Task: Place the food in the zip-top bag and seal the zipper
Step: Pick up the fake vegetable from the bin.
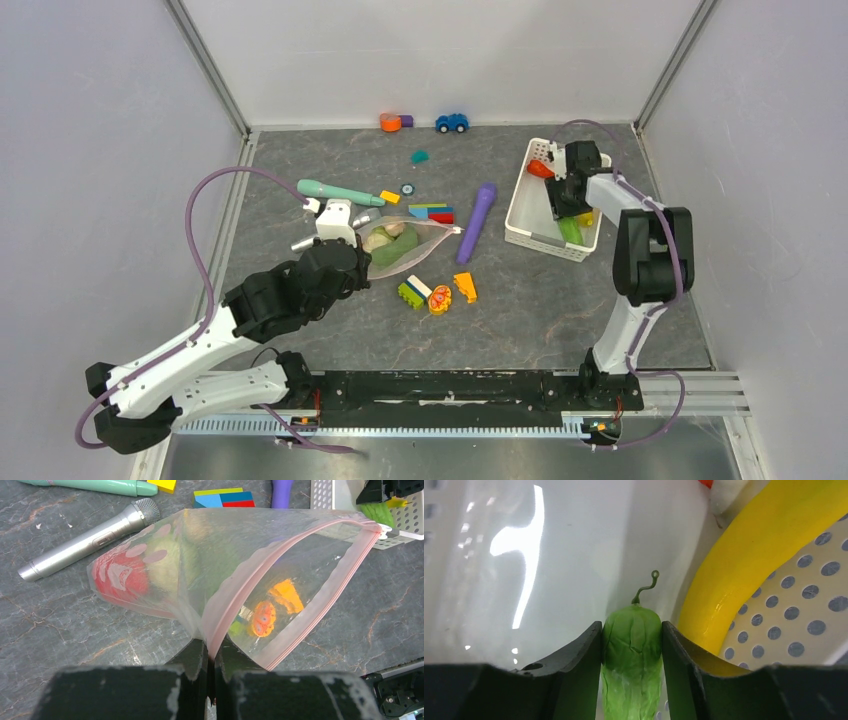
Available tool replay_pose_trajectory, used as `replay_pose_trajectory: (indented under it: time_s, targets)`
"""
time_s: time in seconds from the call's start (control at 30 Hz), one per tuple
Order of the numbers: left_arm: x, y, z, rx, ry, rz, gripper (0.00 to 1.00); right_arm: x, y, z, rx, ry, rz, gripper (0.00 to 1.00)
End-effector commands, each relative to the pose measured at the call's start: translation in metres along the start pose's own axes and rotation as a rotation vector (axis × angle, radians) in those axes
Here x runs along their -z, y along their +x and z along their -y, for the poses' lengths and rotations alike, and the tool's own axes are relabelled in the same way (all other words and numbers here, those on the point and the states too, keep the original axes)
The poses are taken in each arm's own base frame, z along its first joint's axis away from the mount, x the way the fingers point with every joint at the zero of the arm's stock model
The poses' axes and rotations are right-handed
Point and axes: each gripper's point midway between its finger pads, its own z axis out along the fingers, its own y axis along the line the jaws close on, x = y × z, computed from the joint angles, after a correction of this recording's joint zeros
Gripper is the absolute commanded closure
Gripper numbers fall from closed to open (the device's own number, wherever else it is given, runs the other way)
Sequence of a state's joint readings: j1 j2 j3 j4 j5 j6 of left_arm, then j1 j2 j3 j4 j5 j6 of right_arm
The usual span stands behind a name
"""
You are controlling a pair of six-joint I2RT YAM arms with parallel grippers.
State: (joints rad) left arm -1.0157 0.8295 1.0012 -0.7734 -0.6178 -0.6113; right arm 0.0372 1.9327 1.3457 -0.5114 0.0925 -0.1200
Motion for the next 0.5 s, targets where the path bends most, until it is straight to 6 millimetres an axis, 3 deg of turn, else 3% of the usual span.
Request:
replay_pose_trajectory:
  time_s: [0.0,0.1,0.17,0.23,0.33,0.47]
  targets:
    - [-0.001,-0.009,0.006,0.017,0.023,0.033,0.98,0.053,-0.055,-0.027,0.027,-0.111,0.314,0.88]
    - [-0.001,-0.009,0.005,0.017,0.021,0.033,0.98,0.104,-0.089,-0.041,0.033,-0.163,0.577,0.88]
    - [-0.001,-0.009,0.006,0.019,0.024,0.031,0.98,0.140,-0.104,-0.049,-0.013,-0.204,0.766,0.94]
    - [-0.001,-0.007,0.007,0.025,0.030,0.026,0.98,0.175,-0.106,-0.069,0.018,-0.288,0.941,0.98]
    - [-0.001,-0.007,0.008,0.024,0.032,0.024,0.98,0.243,-0.109,-0.093,0.066,-0.366,1.199,0.98]
    - [-0.001,-0.008,0.008,0.025,0.033,0.024,0.98,0.332,-0.096,-0.122,0.143,-0.521,1.490,0.98]
